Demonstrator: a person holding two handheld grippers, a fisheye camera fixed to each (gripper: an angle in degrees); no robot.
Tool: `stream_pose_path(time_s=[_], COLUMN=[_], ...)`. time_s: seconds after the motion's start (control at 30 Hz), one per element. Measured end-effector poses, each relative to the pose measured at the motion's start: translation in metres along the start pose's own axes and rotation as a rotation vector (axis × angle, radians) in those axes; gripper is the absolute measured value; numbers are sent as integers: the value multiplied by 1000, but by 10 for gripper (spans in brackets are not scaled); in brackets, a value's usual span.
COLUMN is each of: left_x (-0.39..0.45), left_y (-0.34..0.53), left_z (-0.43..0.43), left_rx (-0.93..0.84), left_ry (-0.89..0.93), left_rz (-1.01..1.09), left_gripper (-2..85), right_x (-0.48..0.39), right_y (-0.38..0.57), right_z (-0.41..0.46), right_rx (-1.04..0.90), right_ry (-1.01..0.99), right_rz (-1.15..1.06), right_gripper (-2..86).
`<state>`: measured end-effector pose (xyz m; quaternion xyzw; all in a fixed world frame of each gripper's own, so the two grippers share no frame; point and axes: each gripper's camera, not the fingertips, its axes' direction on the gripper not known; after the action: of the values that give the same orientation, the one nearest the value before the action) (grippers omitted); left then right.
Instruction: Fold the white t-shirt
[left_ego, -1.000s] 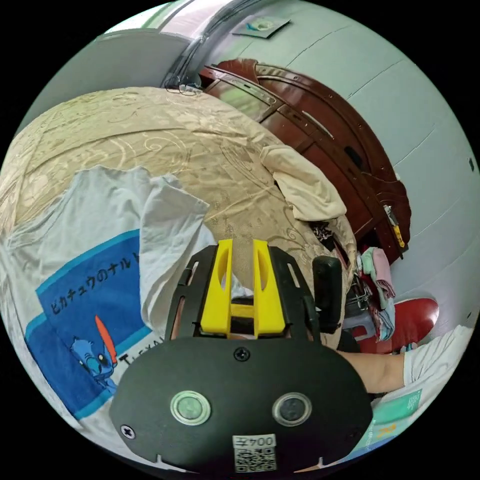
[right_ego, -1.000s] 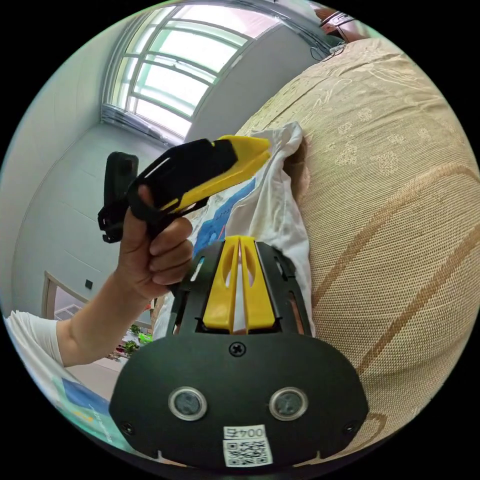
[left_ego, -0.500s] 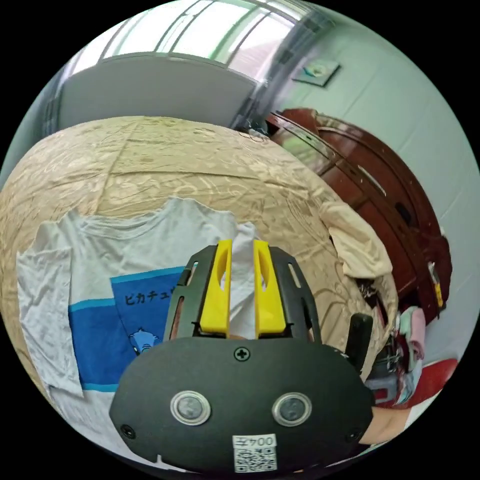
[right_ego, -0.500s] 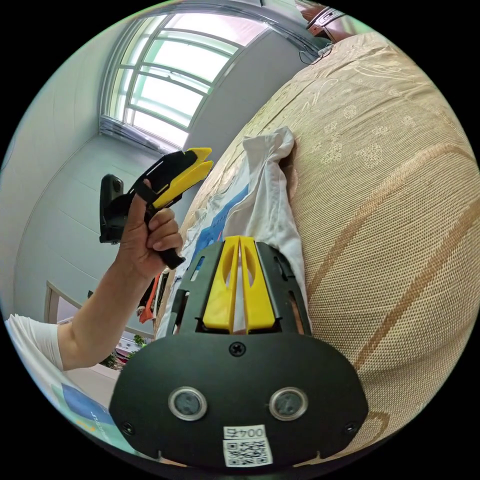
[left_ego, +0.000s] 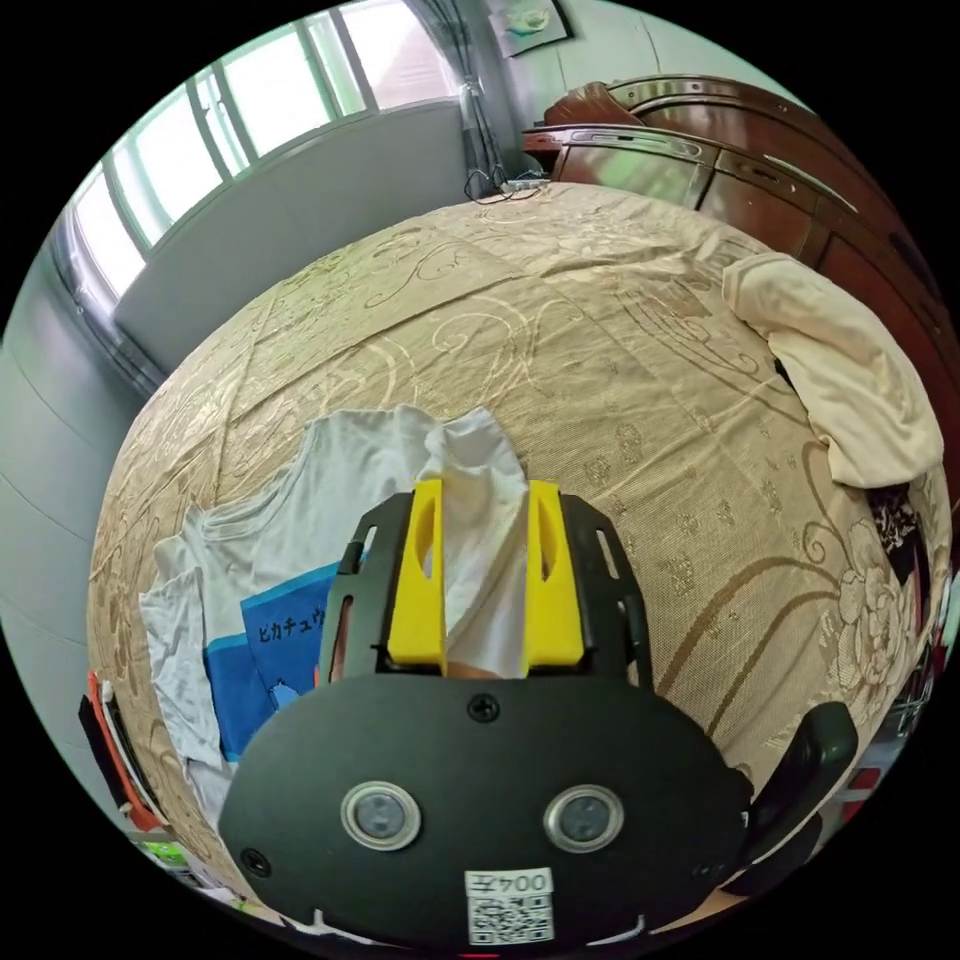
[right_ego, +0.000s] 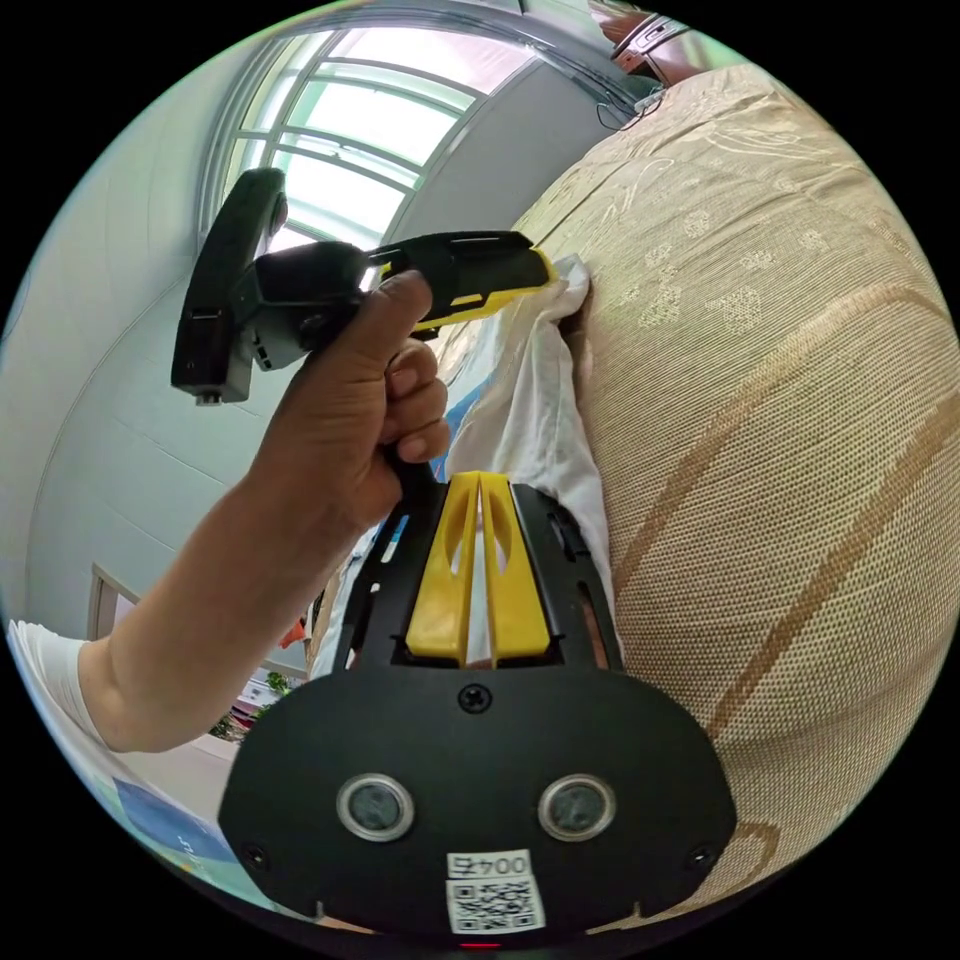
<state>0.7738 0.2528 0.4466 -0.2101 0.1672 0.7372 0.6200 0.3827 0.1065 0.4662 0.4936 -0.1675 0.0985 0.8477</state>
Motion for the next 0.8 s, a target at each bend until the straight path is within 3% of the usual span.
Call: stream_pose_path(time_s=[0.1,0.33,0.53,0.6,0.67,0.73,0.8], left_x=[-33,-173,-350,-403,-440,-477,-482], left_y=[13,44,104,130,159,190,209], left_z=[3,25,150,226,262,261,231], left_rx=[29,62,-28,-133,-92,2,129], left_ry=[49,322,822,1081,1262,1183,1035], left_rz=[-43,-219,-537,-615,-704,-803,-726], left_gripper=[38,15,14,14,11,8,5], right_x=[-2,-13,-29,-35,-44,-51,-59], right_y=[1,1,-2,-4,-7,-9,-12], right_z=[0,1,1,1,0,0,-2], right_rx=[4,4,0,-3,-7,-12,-14], right_ry=[2,3,6,12,14,18,19], right_rz=[1,6,9,11,12,13,13], right_gripper=[-7,-8,-8,-8,-8,-7,-7])
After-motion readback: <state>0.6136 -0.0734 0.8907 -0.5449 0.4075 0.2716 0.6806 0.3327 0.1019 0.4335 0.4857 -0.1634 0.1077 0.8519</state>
